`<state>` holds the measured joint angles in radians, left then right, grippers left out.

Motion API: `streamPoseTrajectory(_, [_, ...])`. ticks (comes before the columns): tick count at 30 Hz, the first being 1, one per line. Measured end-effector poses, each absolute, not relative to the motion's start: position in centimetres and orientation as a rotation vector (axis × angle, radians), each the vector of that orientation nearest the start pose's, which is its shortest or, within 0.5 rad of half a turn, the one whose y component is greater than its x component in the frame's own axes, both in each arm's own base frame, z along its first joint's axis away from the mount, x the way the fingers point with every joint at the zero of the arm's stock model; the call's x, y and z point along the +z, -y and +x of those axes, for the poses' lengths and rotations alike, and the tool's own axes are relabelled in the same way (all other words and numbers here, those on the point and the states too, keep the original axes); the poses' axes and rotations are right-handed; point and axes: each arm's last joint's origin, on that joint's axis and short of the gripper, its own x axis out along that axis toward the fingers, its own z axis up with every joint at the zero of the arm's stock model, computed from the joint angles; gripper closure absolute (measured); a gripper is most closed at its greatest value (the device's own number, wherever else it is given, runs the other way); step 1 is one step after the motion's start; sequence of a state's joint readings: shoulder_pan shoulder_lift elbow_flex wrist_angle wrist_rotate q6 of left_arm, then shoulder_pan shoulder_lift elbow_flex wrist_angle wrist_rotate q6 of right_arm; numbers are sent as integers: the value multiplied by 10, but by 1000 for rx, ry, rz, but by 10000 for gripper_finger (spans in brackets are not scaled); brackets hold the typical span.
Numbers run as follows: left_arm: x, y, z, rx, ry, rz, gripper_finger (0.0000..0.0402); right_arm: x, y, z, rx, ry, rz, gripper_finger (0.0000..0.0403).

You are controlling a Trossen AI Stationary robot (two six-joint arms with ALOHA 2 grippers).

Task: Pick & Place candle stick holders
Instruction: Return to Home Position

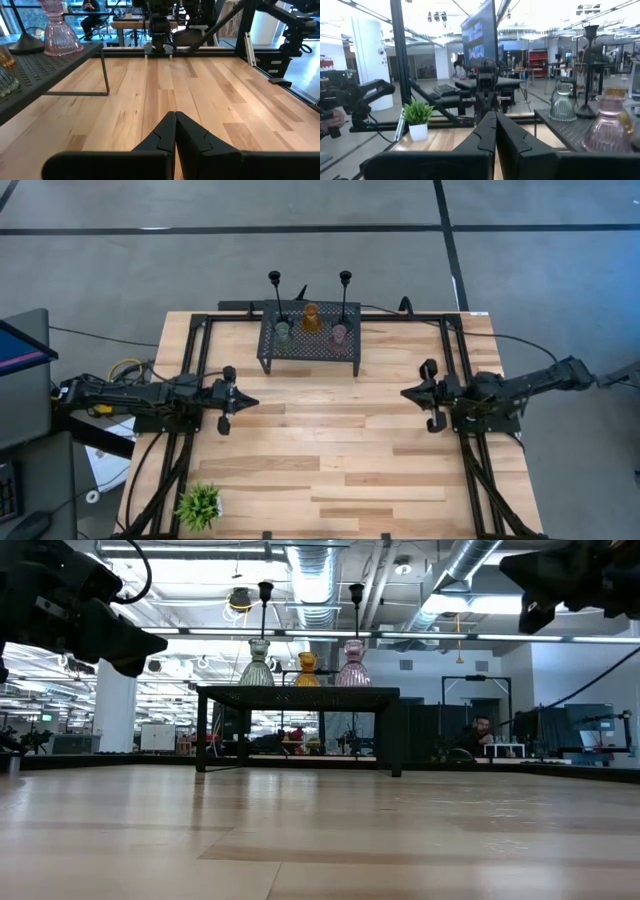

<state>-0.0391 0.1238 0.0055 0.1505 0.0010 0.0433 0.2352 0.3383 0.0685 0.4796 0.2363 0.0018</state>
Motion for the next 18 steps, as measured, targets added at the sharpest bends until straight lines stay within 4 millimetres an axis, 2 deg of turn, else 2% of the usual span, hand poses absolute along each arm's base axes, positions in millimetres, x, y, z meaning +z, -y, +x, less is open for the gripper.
streamPoseTrajectory(6, [170, 4, 105, -39, 38, 43, 396, 216, -17, 101, 2, 87, 96, 403])
streamPoseTrajectory(10, [171, 4, 105, -39, 40, 43, 393, 223, -16, 89, 31, 117, 106, 403])
streamPoseTrajectory(14, [171, 4, 105, -39, 40, 43, 395, 221, -16, 79, 71, 119, 76, 403])
streamPoseTrajectory(18, [171, 4, 105, -39, 39, 43, 396, 218, -18, 80, 88, 93, 72, 403])
